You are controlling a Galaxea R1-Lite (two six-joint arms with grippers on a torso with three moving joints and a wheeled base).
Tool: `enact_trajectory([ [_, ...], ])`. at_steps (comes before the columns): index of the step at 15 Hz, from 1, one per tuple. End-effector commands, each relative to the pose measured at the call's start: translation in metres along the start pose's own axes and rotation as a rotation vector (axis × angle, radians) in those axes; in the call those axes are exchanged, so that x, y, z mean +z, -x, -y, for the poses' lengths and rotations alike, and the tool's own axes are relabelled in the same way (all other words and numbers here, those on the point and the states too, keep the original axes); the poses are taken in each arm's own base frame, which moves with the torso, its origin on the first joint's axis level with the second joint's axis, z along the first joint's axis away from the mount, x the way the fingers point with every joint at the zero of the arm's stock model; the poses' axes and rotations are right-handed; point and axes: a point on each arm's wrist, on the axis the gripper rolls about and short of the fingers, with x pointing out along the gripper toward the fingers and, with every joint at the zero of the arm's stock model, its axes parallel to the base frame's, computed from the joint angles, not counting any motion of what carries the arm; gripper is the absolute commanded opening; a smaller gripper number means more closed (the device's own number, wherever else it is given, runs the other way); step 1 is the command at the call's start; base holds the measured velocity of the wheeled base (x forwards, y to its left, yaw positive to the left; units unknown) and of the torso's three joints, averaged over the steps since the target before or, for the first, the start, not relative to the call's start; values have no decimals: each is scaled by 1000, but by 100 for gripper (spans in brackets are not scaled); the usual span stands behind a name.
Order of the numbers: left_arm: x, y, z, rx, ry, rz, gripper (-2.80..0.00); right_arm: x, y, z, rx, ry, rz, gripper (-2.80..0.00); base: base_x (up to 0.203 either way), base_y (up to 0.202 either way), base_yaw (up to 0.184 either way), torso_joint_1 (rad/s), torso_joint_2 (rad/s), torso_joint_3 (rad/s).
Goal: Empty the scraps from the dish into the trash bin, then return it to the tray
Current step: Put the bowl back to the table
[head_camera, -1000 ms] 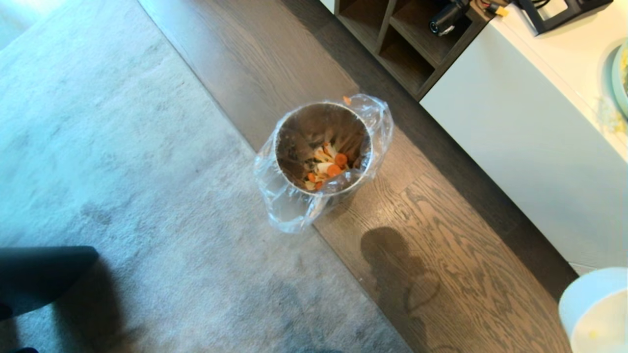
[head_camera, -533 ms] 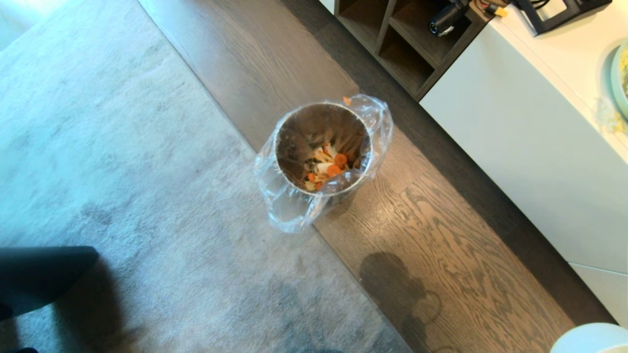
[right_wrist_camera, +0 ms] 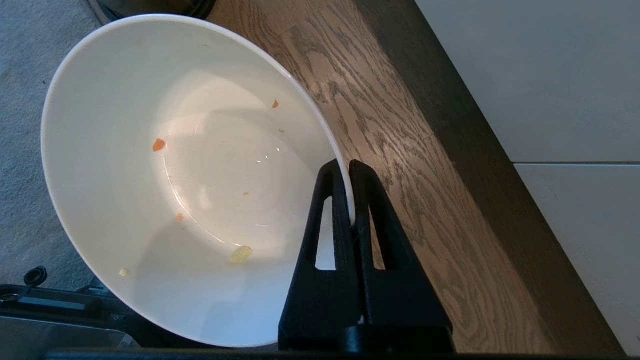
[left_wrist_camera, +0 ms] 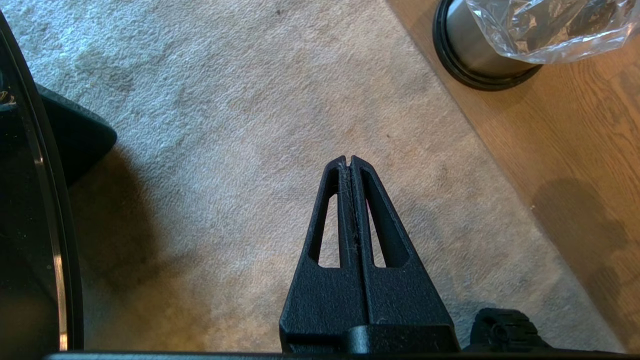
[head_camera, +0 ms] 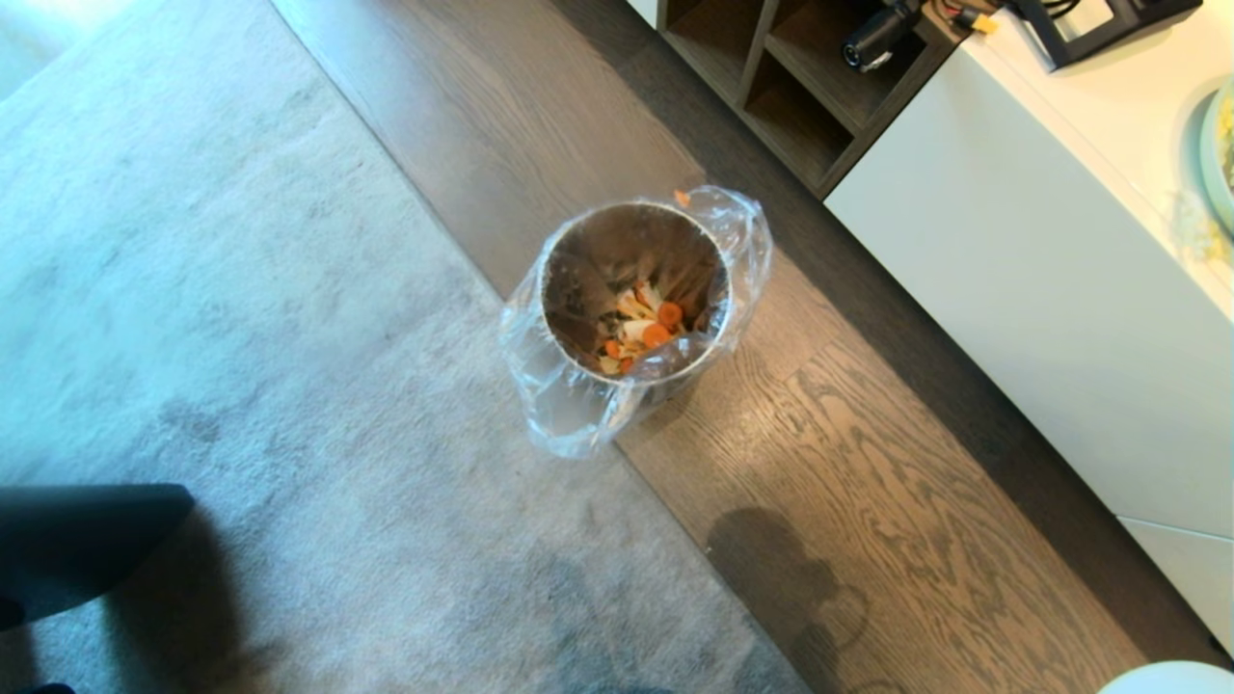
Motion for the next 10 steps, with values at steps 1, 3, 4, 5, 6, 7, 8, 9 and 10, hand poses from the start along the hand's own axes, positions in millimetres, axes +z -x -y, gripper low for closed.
enact_trajectory([
  [1,0,0,0,1,1,1,-280,0,0,0,1,0,-3,-280,0,0,0,0,0,0],
  [3,0,0,0,1,1,1,-280,0,0,0,1,0,-3,-280,0,0,0,0,0,0],
  [4,0,0,0,1,1,1,-280,0,0,0,1,0,-3,-280,0,0,0,0,0,0],
  [5,0,0,0,1,1,1,-280,0,0,0,1,0,-3,-280,0,0,0,0,0,0],
  [6,0,0,0,1,1,1,-280,0,0,0,1,0,-3,-280,0,0,0,0,0,0],
  [7,0,0,0,1,1,1,-280,0,0,0,1,0,-3,-280,0,0,0,0,0,0],
  [8,0,0,0,1,1,1,-280,0,0,0,1,0,-3,-280,0,0,0,0,0,0],
  [9,0,0,0,1,1,1,-280,0,0,0,1,0,-3,-280,0,0,0,0,0,0],
  [10,0,0,0,1,1,1,-280,0,0,0,1,0,-3,-280,0,0,0,0,0,0],
])
